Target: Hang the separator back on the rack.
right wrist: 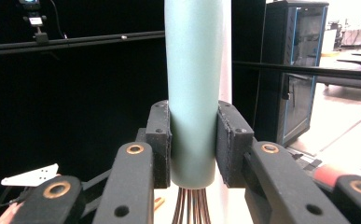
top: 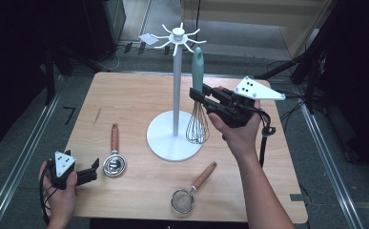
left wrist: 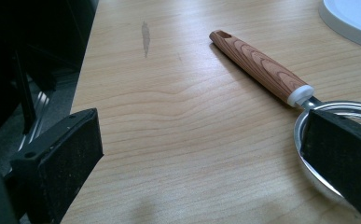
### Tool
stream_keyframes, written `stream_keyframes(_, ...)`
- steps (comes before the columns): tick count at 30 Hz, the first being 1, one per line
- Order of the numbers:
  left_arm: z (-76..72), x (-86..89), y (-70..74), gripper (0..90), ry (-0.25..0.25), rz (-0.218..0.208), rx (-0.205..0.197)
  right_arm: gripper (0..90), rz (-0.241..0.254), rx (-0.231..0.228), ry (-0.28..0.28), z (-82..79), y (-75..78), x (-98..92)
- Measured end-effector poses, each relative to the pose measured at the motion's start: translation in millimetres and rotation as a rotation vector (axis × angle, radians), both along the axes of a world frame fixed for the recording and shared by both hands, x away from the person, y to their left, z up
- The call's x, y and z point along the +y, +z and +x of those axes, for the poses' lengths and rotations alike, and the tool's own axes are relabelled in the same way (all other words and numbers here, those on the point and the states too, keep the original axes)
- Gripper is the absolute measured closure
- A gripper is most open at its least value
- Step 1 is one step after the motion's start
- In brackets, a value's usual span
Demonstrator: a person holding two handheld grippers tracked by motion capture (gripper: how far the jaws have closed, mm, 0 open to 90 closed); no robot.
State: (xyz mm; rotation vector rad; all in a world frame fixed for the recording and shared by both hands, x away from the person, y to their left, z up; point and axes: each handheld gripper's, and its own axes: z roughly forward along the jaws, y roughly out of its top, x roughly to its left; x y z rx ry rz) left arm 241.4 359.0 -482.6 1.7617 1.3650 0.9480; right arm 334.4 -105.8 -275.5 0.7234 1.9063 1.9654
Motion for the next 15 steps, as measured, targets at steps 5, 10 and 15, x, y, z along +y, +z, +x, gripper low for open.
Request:
stream_keyframes(5, 0.0, -0.2, 0.1, 0.0, -0.001, 0.002, 0.001, 71.3, 0.003, 0.006, 0.003, 2.4, 1.1, 2.5)
stream_keyframes(10, 0.1, -0.3, 0.0, 0.0, -0.001, 0.003, 0.000, 71.3, -0.001, 0.012, 0.005, 5.0, 0.6, 4.8)
stream_keyframes(15, 0.1, -0.2, 0.0, 0.0, 0.002, 0.002, 0.000, 71.3, -0.003, 0.013, 0.004, 6.9, 0.9, 7.1)
